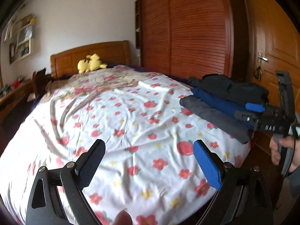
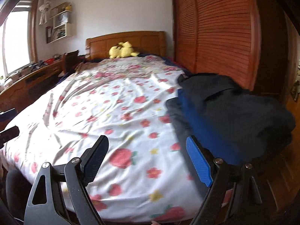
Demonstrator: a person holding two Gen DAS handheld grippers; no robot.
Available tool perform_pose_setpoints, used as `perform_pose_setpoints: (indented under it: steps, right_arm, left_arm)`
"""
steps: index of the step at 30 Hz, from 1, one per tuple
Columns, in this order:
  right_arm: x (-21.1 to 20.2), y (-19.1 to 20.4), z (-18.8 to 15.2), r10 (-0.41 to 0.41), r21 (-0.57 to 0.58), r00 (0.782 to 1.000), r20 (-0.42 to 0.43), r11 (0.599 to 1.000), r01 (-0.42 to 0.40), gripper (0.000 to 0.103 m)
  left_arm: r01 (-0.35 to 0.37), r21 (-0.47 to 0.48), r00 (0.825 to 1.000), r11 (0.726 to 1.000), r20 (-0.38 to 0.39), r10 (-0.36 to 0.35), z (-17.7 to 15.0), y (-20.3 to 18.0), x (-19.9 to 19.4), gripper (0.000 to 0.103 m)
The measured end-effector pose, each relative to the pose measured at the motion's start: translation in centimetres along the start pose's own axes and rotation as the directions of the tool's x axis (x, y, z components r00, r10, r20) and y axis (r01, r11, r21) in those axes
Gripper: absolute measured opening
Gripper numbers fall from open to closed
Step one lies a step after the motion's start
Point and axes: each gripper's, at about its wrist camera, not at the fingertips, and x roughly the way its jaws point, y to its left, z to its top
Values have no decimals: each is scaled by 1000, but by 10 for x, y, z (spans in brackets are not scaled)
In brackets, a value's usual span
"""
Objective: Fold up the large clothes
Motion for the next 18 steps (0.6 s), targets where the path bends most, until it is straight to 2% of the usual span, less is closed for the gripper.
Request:
perform_pose_setpoints:
  steps: [5,11,18]
  right_arm:
    - [6,48,-7,73,-37,997,7,997,-73,85]
    - [-3,92,-19,119,-46,992,30,992,-118,85]
    - [-27,131,-23,169,-61,984,56,984,-166,85]
  left_arm:
    - [-56,-77,998,995,-26,54,-12,16,-12,95]
    - [-174,-111,985,978,-34,171,-28,26,-39,95]
    - [-226,-138,974,964,-7,227,-32,21,-74,95]
